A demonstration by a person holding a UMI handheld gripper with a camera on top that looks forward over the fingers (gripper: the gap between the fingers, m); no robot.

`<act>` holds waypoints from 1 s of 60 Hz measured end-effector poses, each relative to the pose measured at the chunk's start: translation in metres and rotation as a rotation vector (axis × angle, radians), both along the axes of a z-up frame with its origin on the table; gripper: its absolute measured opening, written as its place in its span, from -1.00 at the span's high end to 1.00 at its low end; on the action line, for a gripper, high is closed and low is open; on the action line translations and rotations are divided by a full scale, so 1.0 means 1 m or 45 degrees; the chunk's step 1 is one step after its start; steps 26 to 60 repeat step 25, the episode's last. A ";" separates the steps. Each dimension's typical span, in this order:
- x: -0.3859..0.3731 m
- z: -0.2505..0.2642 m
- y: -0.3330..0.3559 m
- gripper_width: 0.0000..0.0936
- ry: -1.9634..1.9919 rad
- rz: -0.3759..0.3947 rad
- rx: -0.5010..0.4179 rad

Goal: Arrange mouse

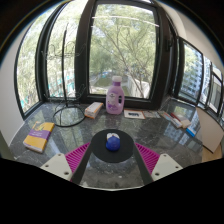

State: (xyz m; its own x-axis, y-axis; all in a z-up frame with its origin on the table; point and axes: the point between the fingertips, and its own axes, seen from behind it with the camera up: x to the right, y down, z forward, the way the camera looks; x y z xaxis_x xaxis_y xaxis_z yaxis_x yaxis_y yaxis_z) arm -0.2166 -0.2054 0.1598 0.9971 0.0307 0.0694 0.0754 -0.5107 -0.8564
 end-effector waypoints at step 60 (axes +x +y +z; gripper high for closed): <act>-0.012 0.017 -0.083 -0.82 0.018 -0.015 -0.008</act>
